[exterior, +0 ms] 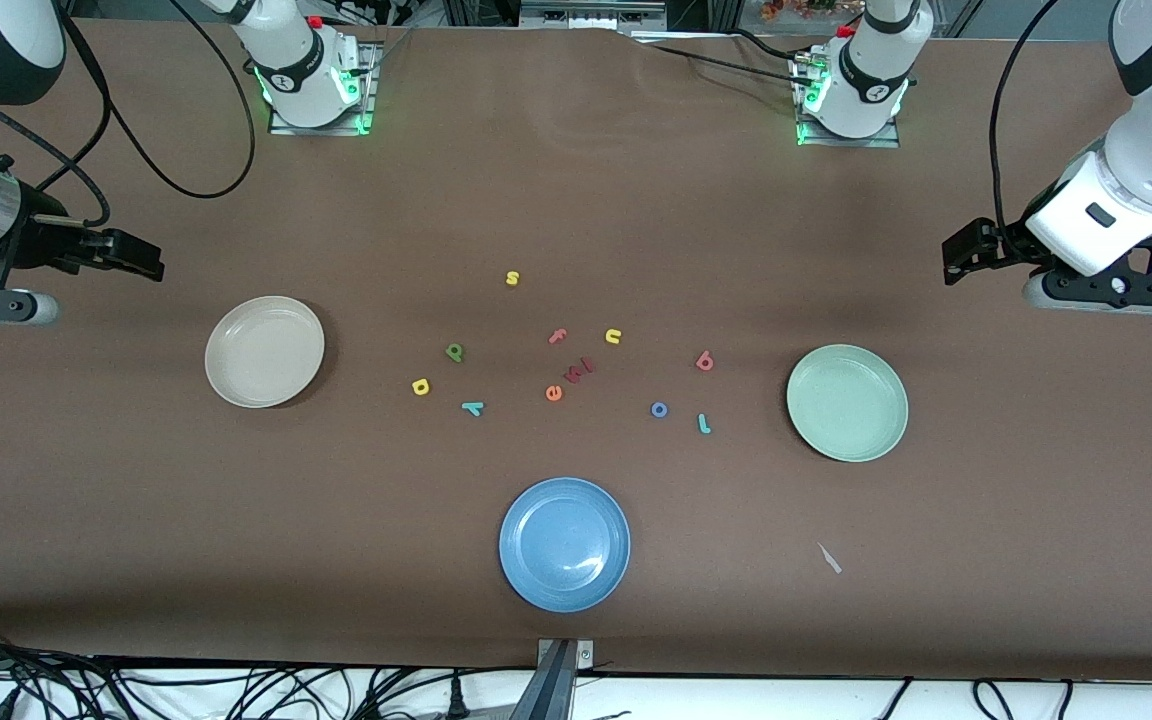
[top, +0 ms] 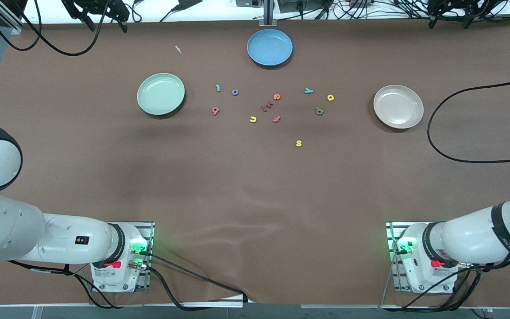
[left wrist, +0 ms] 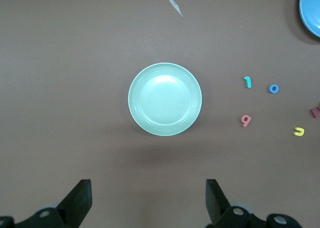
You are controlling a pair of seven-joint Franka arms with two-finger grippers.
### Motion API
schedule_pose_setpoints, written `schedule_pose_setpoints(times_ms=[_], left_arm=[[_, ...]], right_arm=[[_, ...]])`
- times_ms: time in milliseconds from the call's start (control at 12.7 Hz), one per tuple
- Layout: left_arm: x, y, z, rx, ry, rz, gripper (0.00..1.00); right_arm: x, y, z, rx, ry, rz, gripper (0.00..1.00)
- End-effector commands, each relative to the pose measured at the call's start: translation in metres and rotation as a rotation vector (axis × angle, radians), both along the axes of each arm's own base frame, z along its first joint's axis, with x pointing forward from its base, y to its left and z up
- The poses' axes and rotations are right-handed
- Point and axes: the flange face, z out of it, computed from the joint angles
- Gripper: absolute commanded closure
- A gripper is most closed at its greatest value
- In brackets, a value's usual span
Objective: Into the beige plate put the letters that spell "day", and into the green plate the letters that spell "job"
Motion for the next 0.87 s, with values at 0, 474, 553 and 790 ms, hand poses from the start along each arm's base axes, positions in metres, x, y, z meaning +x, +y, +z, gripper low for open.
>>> schedule_pose_setpoints(times_ms=[0,474,553,790], left_arm=[[-0.0027,0.0008,-0.0018,0.010,0.013,-0.009,0.00],[-0.0028,0.0018,-0.0010,0.020,0.004,-0.019,0.00],[-0.0024,0.0041,-0.0002,0.015,0.003,-0.045,0.00],[-0.0019,0.0084,-0.0003,0.006,0.004,-0.039,0.00]], right_arm=[[0.0024,0.0002,0.0055,-0.001,-0.006,0.008,0.00],[0.0029,0.0011,0.0058,0.000,-0.010,0.010,0.00],[0.0029,0.0011,0.0058,0.000,-0.010,0.010,0.00],[0.0026,0.0036,0.0057,-0.002,-0.009,0.013,0.00]])
